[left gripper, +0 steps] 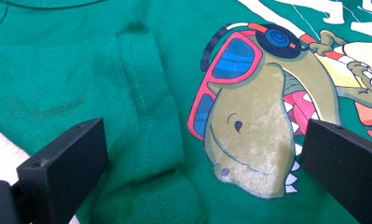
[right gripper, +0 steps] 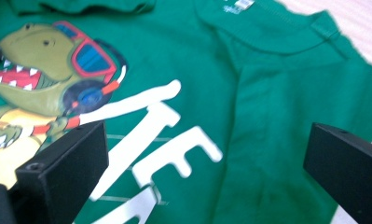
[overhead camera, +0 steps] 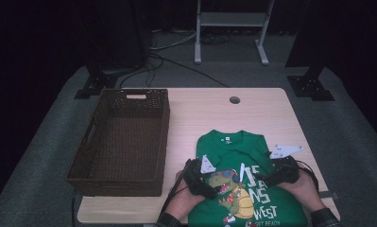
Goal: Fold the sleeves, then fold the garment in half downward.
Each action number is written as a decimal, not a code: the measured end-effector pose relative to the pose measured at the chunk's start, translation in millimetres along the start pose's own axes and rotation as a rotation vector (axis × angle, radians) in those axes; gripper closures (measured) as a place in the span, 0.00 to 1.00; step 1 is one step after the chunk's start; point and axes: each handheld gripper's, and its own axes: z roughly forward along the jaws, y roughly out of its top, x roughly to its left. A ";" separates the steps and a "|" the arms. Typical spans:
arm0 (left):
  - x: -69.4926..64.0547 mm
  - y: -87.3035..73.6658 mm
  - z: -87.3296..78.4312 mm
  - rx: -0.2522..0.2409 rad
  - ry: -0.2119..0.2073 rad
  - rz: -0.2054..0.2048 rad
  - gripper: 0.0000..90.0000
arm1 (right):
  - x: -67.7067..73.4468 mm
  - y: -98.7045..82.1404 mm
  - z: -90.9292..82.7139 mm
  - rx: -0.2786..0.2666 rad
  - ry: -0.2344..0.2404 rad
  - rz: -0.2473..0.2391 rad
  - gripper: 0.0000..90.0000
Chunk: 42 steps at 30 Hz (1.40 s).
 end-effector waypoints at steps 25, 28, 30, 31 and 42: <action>-3.1 0.0 0.0 0.000 0.001 -0.001 0.00 | 10.6 -28.2 1.0 0.023 0.007 0.033 0.00; -5.3 0.1 0.0 0.000 0.000 0.000 0.00 | 11.8 -29.8 -0.7 0.024 0.005 0.033 0.00; -7.3 -0.1 -0.1 0.000 0.000 0.001 0.00 | 12.7 -31.2 -2.1 0.025 0.004 0.034 0.00; -8.5 -0.1 -0.1 -0.001 0.000 -0.001 0.00 | 13.4 -31.8 -2.9 0.025 0.004 0.037 0.00; -27.9 -2.3 -2.6 -0.001 -0.006 0.008 0.00 | 24.5 -43.7 -15.4 0.026 -0.003 0.047 0.00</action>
